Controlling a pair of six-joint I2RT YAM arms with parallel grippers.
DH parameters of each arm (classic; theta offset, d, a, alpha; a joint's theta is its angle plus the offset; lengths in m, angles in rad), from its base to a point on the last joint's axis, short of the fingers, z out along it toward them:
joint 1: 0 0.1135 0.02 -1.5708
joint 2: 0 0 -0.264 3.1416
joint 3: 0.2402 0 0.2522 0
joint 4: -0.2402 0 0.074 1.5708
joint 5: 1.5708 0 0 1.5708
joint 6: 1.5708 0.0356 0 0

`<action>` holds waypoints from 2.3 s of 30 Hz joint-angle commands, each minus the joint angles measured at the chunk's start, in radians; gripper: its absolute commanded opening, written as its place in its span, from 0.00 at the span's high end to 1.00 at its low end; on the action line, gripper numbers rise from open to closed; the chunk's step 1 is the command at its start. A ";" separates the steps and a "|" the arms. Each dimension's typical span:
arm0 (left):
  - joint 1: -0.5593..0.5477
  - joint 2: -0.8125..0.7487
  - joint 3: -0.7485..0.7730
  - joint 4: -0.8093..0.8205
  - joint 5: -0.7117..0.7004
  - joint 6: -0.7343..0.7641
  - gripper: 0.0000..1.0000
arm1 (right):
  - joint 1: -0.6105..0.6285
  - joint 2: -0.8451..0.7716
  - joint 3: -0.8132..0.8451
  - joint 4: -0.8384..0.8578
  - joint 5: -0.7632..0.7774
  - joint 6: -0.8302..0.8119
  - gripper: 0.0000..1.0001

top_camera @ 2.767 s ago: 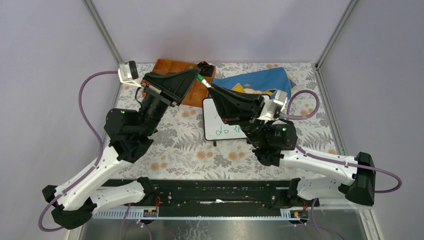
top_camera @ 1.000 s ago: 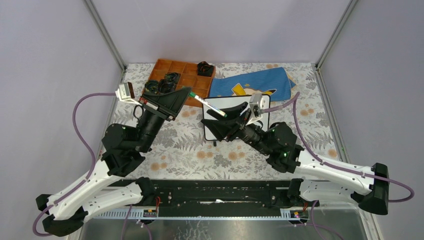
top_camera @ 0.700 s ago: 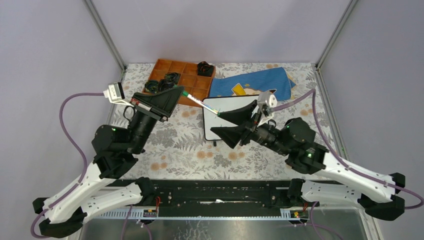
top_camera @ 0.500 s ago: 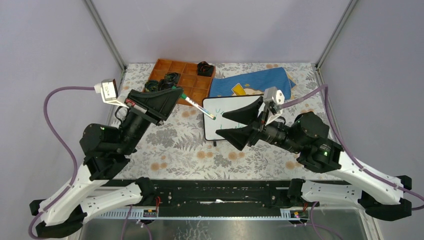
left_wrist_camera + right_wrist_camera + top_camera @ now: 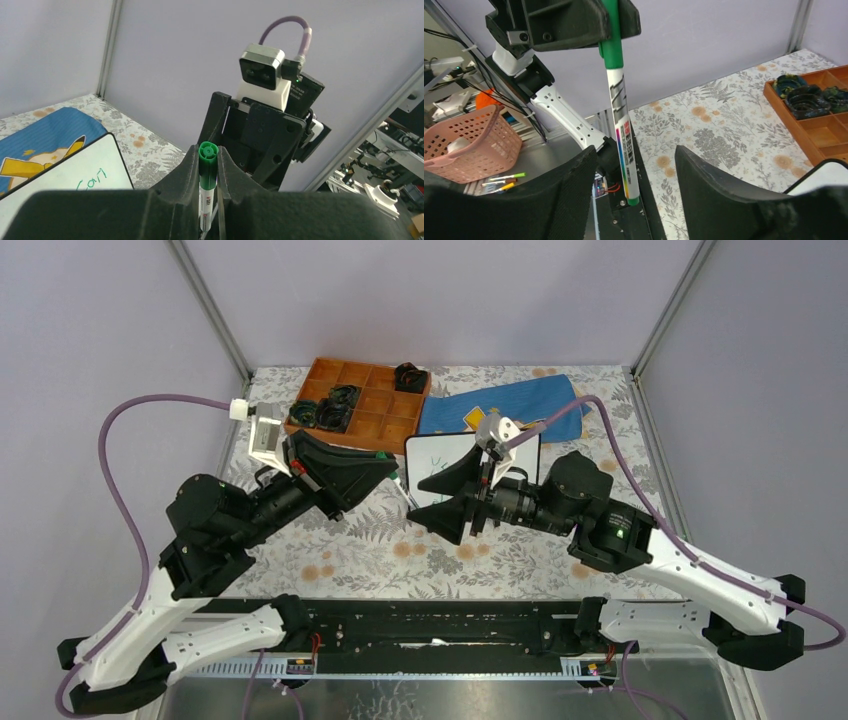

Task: Write a sentence on the whiteboard
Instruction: Close the whiteboard marker at the center of the board.

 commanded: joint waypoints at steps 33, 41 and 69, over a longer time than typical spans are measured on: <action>-0.008 0.031 -0.084 -0.082 0.196 0.014 1.00 | 0.001 0.023 -0.018 0.205 0.102 0.061 1.00; -0.009 -0.022 -0.081 -0.089 0.119 0.037 1.00 | 0.001 0.021 -0.026 0.137 0.032 0.044 1.00; -0.008 -0.076 -0.188 0.015 0.065 -0.046 0.01 | 0.001 -0.159 -0.231 0.135 0.157 0.129 1.00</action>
